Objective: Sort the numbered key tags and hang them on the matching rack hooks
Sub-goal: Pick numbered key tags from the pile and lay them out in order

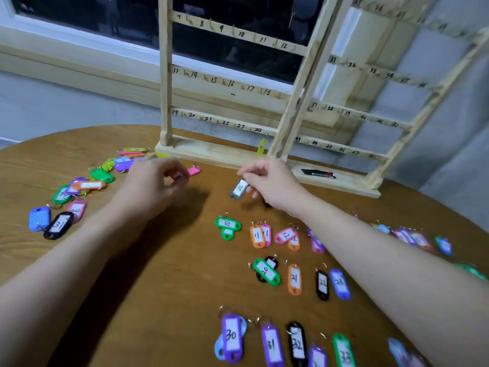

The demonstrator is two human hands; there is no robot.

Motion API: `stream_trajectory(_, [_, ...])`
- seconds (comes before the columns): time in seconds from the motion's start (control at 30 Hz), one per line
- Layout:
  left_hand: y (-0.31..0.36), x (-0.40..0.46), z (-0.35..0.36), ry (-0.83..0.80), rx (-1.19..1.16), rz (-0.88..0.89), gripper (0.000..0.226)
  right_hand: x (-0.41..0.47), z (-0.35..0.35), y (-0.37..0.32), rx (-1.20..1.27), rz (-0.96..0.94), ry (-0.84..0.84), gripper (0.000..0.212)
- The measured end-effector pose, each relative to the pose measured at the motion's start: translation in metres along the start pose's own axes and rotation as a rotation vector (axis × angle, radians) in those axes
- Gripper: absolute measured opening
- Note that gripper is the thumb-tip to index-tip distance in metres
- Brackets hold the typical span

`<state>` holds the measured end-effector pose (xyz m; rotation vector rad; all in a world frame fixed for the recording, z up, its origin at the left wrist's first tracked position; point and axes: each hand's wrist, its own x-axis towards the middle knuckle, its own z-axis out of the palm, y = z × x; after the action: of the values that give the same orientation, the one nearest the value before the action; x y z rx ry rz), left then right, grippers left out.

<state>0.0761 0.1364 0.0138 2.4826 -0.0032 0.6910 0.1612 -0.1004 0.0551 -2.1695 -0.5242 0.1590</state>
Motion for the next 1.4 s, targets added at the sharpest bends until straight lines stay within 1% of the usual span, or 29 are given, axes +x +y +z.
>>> stream_trajectory(0.1, [0.026,-0.01,-0.002,-0.033,0.039,0.042,0.018,-0.049,-0.035,-0.005,-0.166,-0.041,-0.02,0.018])
stream_trajectory(0.23, [0.072,-0.02,0.005,-0.052,-0.071,0.079,0.015,-0.112,-0.085,0.003,-0.265,-0.039,-0.011,0.018])
stream_trajectory(0.33, [0.102,-0.029,0.019,-0.082,-0.12,0.163,0.015,-0.152,-0.113,0.014,-0.268,0.0,-0.003,0.017])
stream_trajectory(0.43, [0.13,-0.039,0.031,-0.154,-0.085,0.269,0.019,-0.185,-0.131,0.027,-0.272,0.042,0.02,0.017])
stream_trajectory(0.5, [0.151,-0.046,0.034,-0.197,-0.098,0.336,0.016,-0.204,-0.14,0.034,-0.25,0.062,0.04,0.017])
stream_trajectory(0.57, [0.169,-0.051,0.035,-0.243,-0.117,0.348,0.013,-0.219,-0.146,0.041,-0.229,0.071,0.056,0.017])
stream_trajectory(0.7, [0.196,-0.056,0.039,-0.319,-0.14,0.326,0.011,-0.243,-0.154,0.047,-0.225,0.061,0.081,0.02])
stream_trajectory(0.8, [0.215,-0.059,0.045,-0.366,-0.228,0.256,0.012,-0.254,-0.158,0.049,-0.204,0.058,0.104,0.016])
stream_trajectory(0.93, [0.234,-0.063,0.063,-0.441,-0.31,0.124,0.013,-0.266,-0.159,0.054,-0.136,0.065,0.105,0.02])
stream_trajectory(1.0, [0.236,-0.064,0.072,-0.453,-0.29,0.062,0.013,-0.271,-0.159,0.057,-0.099,0.072,0.107,0.021])
stream_trajectory(1.07, [0.235,-0.066,0.078,-0.469,-0.265,0.008,0.018,-0.276,-0.159,0.06,-0.079,0.073,0.105,0.02])
stream_trajectory(1.17, [0.234,-0.068,0.084,-0.502,-0.256,-0.055,0.021,-0.282,-0.161,0.065,-0.1,0.079,0.094,0.019])
stream_trajectory(1.27, [0.236,-0.068,0.089,-0.519,-0.247,-0.058,0.019,-0.285,-0.162,0.072,-0.104,0.095,0.083,0.019])
stream_trajectory(1.4, [0.233,-0.067,0.098,-0.496,-0.135,-0.031,0.017,-0.289,-0.164,0.081,-0.093,0.123,0.078,0.017])
